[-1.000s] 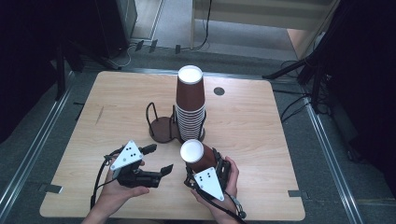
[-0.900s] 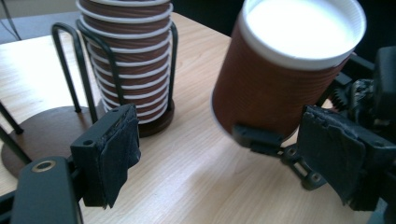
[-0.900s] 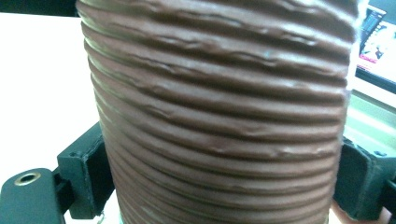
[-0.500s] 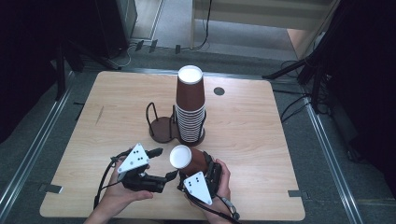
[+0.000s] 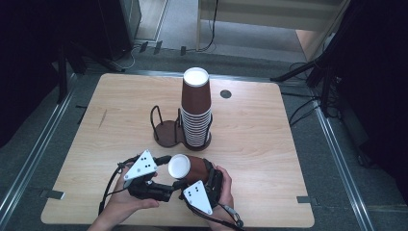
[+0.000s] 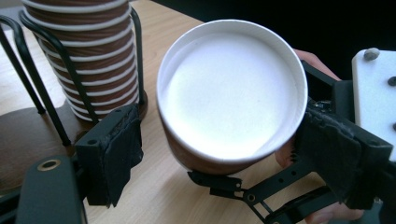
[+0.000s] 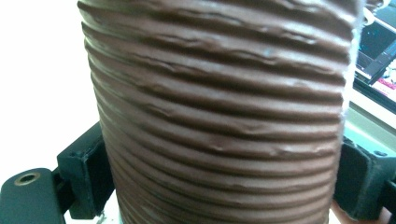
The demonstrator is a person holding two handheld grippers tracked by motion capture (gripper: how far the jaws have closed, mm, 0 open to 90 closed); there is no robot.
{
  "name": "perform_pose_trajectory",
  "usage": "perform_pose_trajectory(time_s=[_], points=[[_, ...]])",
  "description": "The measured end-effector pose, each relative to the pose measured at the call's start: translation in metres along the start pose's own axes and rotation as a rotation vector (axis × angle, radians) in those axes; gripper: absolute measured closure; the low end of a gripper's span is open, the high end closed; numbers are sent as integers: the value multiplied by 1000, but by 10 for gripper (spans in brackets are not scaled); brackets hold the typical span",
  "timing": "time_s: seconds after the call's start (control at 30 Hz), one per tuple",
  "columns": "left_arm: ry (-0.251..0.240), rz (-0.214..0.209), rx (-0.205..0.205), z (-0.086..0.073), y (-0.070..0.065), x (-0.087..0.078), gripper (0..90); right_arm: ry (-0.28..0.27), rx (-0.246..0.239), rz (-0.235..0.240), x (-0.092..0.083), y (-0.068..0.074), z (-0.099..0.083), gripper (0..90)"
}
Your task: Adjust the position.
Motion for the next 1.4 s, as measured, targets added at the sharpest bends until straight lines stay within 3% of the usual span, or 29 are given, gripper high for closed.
perform_pose_trajectory(time_s=[0.43, 0.6, 0.83, 0.93, 1.13, 1.4], points=[[30, -3, 10, -1, -1, 1, 206, -19, -62, 36, -1, 12, 1, 101], [43, -5, 14, -2, -2, 2, 218, -15, -81, 27, 0, 13, -1, 100], [43, -5, 25, -3, -1, 2, 229, -4, -72, 39, 0, 13, -3, 86], [50, -13, 24, -4, -1, 3, 233, 2, -80, 20, 0, 14, -3, 76], [50, -30, 8, -4, 1, 2, 239, 8, -66, 47, -1, 14, -4, 59], [43, -18, 36, -4, 0, 1, 242, 5, -49, 75, -2, 12, -3, 0]])
Point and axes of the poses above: each handheld gripper's, and its own axes: x roughly forward along the jaws, z roughly out of its top, y roughly to its left, the point moved 3 cm from there along x, roughly forward along the jaws, and after that the axes turned 2 degrees about z, right-handed, at the moved point
